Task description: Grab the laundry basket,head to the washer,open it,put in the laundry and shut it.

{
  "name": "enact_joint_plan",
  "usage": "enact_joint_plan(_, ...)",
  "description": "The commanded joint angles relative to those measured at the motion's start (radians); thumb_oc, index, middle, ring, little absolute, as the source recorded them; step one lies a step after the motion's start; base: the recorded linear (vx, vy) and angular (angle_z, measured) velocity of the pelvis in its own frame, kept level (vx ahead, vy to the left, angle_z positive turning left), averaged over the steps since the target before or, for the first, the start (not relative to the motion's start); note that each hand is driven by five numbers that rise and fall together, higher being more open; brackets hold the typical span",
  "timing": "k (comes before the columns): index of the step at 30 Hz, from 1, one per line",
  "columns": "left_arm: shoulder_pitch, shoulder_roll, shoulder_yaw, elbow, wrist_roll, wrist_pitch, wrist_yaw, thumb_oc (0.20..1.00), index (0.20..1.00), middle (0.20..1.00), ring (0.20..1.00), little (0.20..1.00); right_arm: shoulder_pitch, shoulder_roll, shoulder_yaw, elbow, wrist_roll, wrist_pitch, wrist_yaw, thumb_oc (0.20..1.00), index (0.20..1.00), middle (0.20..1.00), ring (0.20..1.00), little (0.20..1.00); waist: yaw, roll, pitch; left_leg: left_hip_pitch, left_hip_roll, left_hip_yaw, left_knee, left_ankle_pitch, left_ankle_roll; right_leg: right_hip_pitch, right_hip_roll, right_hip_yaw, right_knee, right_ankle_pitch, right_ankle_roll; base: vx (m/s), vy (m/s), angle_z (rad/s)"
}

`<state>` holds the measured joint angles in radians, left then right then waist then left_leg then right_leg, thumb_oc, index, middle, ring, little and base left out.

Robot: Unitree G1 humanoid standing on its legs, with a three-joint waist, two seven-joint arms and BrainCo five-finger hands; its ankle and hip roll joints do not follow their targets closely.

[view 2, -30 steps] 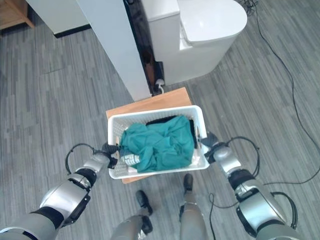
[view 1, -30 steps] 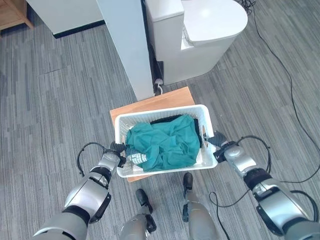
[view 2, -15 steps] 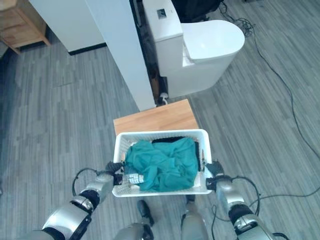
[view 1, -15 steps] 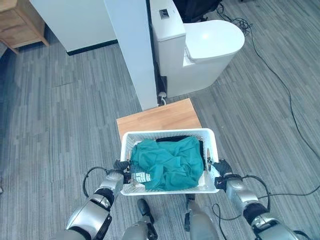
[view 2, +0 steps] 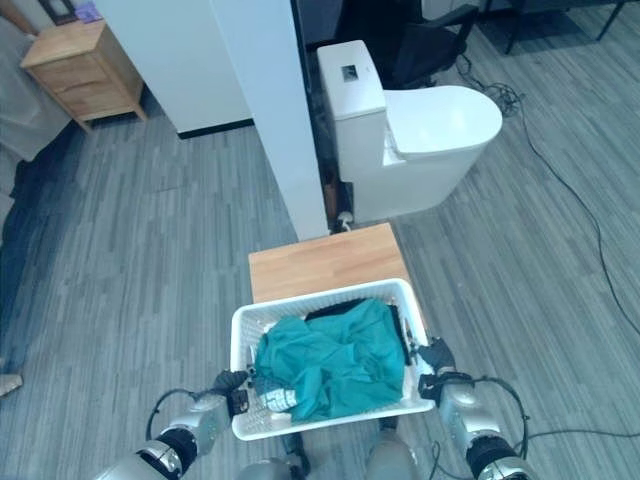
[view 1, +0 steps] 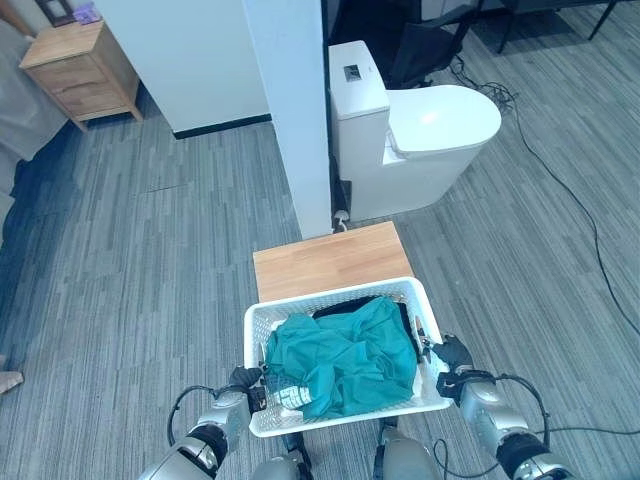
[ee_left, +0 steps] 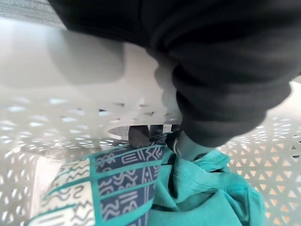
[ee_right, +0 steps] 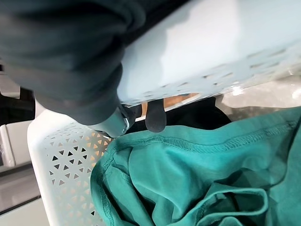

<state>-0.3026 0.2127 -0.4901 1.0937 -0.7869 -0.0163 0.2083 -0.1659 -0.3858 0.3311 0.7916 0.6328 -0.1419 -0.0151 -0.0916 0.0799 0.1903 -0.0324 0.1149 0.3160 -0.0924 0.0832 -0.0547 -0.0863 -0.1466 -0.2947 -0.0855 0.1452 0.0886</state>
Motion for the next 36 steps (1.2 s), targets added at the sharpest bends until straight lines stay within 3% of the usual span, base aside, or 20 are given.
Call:
enact_joint_plan(1, -0.119, -0.114, 0.07, -0.102, -0.108, -0.05, -0.242, 0.2, 0.2, 0.2, 0.2, 0.2, -0.008, 0.077, -0.079, -0.054, 0.122, 0.014, 0.097, 0.2, 0.2, 0.2, 0.2, 0.2, 0.031, 0.027, -0.015, 0.027, 0.108, -0.026, 0.005, 0.058, -0.095, 0.007, -0.022, 0.032, 0.105, -0.087, 0.053, 0.01, -0.077, 0.11)
enact_joint_plan(7, -0.075, -0.083, 0.04, -0.113, -0.036, -0.03, -0.26, 0.2, 0.2, 0.2, 0.2, 0.2, 0.021, 0.057, -0.084, -0.035, 0.082, 0.034, 0.111, 0.2, 0.2, 0.2, 0.2, 0.2, 0.053, 0.039, -0.027, 0.019, 0.138, -0.071, 0.005, 0.096, -0.107, 0.041, 0.014, -0.027, 0.129, -0.131, 0.027, -0.05, -0.091, 0.14)
enact_joint_plan(8, -0.067, -0.077, 0.03, -0.119, -0.023, -0.024, -0.263, 0.2, 0.2, 0.2, 0.2, 0.2, 0.021, 0.051, -0.08, -0.042, 0.074, 0.035, 0.108, 0.2, 0.2, 0.2, 0.2, 0.2, 0.061, 0.04, -0.026, -0.002, 0.15, -0.09, 0.005, 0.132, -0.129, 0.058, 0.03, -0.05, 0.108, -0.131, 0.018, -0.11, -0.1, 0.25)
enact_joint_plan(9, -0.067, -0.077, 0.03, -0.119, -0.023, -0.024, -0.263, 0.2, 0.2, 0.2, 0.2, 0.2, 0.022, 0.051, -0.08, -0.042, 0.074, 0.035, 0.108, 0.2, 0.2, 0.2, 0.2, 0.2, 0.06, 0.04, -0.027, -0.005, 0.151, -0.092, 0.005, 0.133, -0.13, 0.058, 0.031, -0.052, 0.106, -0.13, 0.017, -0.13, -0.085, 0.35)
enact_joint_plan(11, -0.072, -0.075, 0.007, -0.124, 0.007, -0.02, -0.266, 0.2, 0.2, 0.2, 0.2, 0.2, 0.021, 0.044, -0.082, -0.043, 0.077, 0.033, 0.102, 0.2, 0.2, 0.2, 0.2, 0.2, 0.065, 0.042, -0.026, -0.036, 0.16, -0.1, 0.005, 0.187, -0.153, 0.072, 0.037, -0.089, 0.083, -0.131, 0.015, -0.08, -0.027, 0.39)
enact_joint_plan(13, -0.091, -0.074, -0.01, -0.122, 0.048, -0.016, -0.265, 0.2, 0.2, 0.2, 0.2, 0.2, 0.011, 0.028, -0.079, -0.051, 0.061, 0.036, 0.094, 0.2, 0.2, 0.2, 0.2, 0.2, 0.069, 0.028, -0.019, -0.054, 0.147, -0.092, 0.014, 0.212, -0.148, 0.077, 0.027, -0.115, 0.077, -0.122, 0.014, -0.14, -0.008, 0.37)
enact_joint_plan(17, -0.11, -0.083, 0.001, -0.082, 0.106, -0.01, -0.266, 0.2, 0.2, 0.2, 0.2, 0.2, -0.014, 0.027, -0.051, -0.048, 0.038, 0.059, 0.104, 0.2, 0.2, 0.2, 0.2, 0.2, 0.059, -0.028, -0.034, 0.004, 0.086, -0.113, 0.166, 0.021, -0.085, 0.064, -0.027, -0.12, 0.09, -0.086, 0.02, -0.12, 0.018, 0.19)
enact_joint_plan(19, -0.117, -0.086, 0.015, -0.051, 0.126, -0.015, -0.272, 0.2, 0.2, 0.2, 0.2, 0.2, -0.037, 0.039, -0.04, -0.019, 0.032, 0.066, 0.113, 0.2, 0.2, 0.2, 0.2, 0.2, 0.061, -0.042, -0.051, 0.043, 0.055, -0.152, 0.182, -0.037, -0.072, 0.062, -0.043, -0.115, 0.092, -0.072, 0.03, -0.03, 0.164, 0.01)
enact_joint_plan(22, -0.116, -0.085, 0.021, -0.026, 0.154, -0.015, -0.272, 0.2, 0.2, 0.2, 0.2, 0.2, -0.038, 0.053, -0.037, -0.013, 0.051, 0.078, 0.125, 0.2, 0.2, 0.2, 0.2, 0.2, 0.05, -0.052, -0.072, 0.117, 0.029, -0.143, 0.132, -0.111, -0.055, 0.052, -0.064, -0.088, 0.113, -0.053, 0.059, -0.01, 0.201, -0.04)
enact_joint_plan(23, -0.116, -0.085, 0.021, -0.026, 0.154, -0.015, -0.272, 0.2, 0.2, 0.2, 0.2, 0.2, -0.038, 0.053, -0.037, -0.013, 0.051, 0.078, 0.125, 0.2, 0.2, 0.2, 0.2, 0.2, 0.049, -0.052, -0.073, 0.117, 0.029, -0.143, 0.132, -0.111, -0.055, 0.051, -0.064, -0.089, 0.113, -0.053, 0.059, -0.04, 0.244, -0.07)
enact_joint_plan(26, -0.124, -0.083, 0.022, 0.01, 0.19, -0.024, -0.28, 0.2, 0.2, 0.2, 0.2, 0.2, -0.051, 0.076, -0.047, 0.041, 0.058, 0.082, 0.134, 0.2, 0.2, 0.2, 0.2, 0.2, 0.048, -0.064, -0.081, 0.138, -0.028, -0.123, 0.143, -0.168, -0.011, 0.039, -0.107, -0.034, 0.117, 0.001, 0.094, -0.01, 0.314, -0.24)
enact_joint_plan(29, -0.121, -0.072, 0.023, 0.008, 0.236, -0.03, -0.285, 0.2, 0.2, 0.2, 0.2, 0.2, -0.039, 0.078, -0.055, 0.05, 0.038, 0.089, 0.154, 0.2, 0.2, 0.2, 0.2, 0.2, 0.047, -0.08, -0.082, 0.146, -0.083, -0.1, 0.136, -0.19, 0.019, 0.022, -0.156, -0.006, 0.101, 0.082, 0.133, -0.06, 0.306, -0.34)
enact_joint_plan(35, -0.13, -0.048, 0.031, 0.03, 0.304, -0.034, -0.283, 0.2, 0.2, 0.2, 0.2, 0.2, -0.038, 0.072, -0.052, 0.03, 0.003, 0.098, 0.168, 0.2, 0.2, 0.2, 0.2, 0.2, 0.031, -0.109, -0.066, 0.154, -0.136, -0.052, 0.082, -0.175, 0.038, -0.023, -0.199, 0.03, 0.038, 0.252, 0.173, -0.09, 0.178, -0.25)
enact_joint_plan(36, -0.13, -0.048, 0.031, 0.03, 0.304, -0.034, -0.283, 0.2, 0.2, 0.2, 0.2, 0.2, -0.038, 0.072, -0.052, 0.03, 0.003, 0.098, 0.168, 0.2, 0.2, 0.2, 0.2, 0.2, 0.031, -0.109, -0.066, 0.155, -0.136, -0.052, 0.082, -0.174, 0.038, -0.023, -0.199, 0.03, 0.038, 0.252, 0.173, -0.15, 0.058, -0.3)
